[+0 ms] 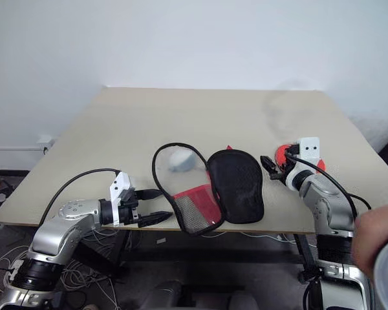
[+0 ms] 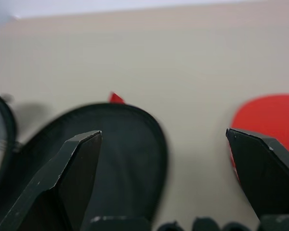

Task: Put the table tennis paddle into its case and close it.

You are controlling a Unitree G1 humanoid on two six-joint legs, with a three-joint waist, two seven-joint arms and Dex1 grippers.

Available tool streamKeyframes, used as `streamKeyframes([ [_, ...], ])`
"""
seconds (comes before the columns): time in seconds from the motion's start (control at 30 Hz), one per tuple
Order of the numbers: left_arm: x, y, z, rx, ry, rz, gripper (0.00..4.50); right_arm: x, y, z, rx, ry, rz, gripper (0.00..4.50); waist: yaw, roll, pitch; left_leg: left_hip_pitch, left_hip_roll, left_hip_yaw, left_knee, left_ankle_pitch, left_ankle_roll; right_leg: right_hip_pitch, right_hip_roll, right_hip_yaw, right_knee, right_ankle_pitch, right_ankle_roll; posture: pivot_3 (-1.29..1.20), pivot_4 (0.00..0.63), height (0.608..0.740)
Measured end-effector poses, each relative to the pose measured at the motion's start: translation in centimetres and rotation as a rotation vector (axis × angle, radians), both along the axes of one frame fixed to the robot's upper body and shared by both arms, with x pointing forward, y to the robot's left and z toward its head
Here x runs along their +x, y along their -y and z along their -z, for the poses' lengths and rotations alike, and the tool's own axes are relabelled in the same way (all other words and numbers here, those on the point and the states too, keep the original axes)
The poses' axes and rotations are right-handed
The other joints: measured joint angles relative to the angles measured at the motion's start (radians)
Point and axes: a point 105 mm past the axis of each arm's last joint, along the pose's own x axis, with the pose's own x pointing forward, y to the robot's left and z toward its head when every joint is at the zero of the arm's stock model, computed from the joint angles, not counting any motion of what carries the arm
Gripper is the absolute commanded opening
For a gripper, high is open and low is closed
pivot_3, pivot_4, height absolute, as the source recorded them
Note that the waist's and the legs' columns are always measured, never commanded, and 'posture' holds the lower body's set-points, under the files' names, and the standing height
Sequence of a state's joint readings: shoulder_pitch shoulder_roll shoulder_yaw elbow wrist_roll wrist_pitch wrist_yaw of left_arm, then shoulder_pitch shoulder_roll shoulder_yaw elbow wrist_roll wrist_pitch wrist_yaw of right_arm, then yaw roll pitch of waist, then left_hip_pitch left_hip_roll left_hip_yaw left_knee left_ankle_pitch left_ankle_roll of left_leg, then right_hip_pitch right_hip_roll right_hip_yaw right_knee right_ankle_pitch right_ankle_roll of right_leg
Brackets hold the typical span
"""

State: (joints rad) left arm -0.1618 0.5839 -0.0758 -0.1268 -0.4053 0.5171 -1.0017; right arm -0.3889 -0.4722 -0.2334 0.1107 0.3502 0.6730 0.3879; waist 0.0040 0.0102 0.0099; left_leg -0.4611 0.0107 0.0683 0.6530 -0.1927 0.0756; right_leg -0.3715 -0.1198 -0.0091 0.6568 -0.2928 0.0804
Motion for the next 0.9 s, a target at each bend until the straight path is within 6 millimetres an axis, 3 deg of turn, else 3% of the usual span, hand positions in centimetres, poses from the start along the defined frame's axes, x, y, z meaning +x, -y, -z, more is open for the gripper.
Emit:
streamKeyframes([
  [0.13,-0.2,0.4,0.2,-0.007,-0.007,0.0,4.5,-0.1,3.1,1.5,-0.063,-0.097,0.079,4.47,0.0,0.0,0.0,0.0,0.0,0.0,0.0,0.001,0.001,0.0,0.0,0.0,0.0,0.0,0.0,0.0,0.0,0.715],
  [0.33,-0.4,1.0,0.6,-0.02,-0.018,0.002,4.5,0.3,6.5,1.5,-0.167,-0.175,0.15,4.47,-0.003,0.0,0.0,0.0,0.0,0.001,0.0,0.001,0.002,0.0,0.0,0.001,0.0,0.0,0.0,0.0,0.0,0.715],
  [0.57,-0.4,1.1,0.6,-0.024,-0.019,0.001,4.5,0.3,7.1,2.7,-0.129,-0.261,0.151,4.47,-0.002,0.001,0.0,0.0,0.0,0.001,0.001,0.001,0.002,0.0,0.0,0.002,0.0,0.0,0.0,0.0,0.0,0.715],
  [0.7,-0.3,1.0,0.7,-0.025,-0.02,0.0,4.5,-0.3,7.5,4.5,-0.161,-0.349,0.158,4.47,-0.002,0.001,0.0,0.0,0.0,0.001,0.001,0.001,0.001,0.0,0.0,0.002,0.0,0.0,0.0,0.0,0.0,0.715],
  [0.9,-0.2,1.0,0.7,-0.024,-0.017,-0.001,4.5,-0.5,7.9,4.9,-0.159,-0.384,0.168,4.47,-0.002,0.001,0.0,0.0,0.0,0.001,0.001,0.001,0.001,0.0,0.0,0.002,0.0,0.0,0.0,0.0,0.0,0.715],
])
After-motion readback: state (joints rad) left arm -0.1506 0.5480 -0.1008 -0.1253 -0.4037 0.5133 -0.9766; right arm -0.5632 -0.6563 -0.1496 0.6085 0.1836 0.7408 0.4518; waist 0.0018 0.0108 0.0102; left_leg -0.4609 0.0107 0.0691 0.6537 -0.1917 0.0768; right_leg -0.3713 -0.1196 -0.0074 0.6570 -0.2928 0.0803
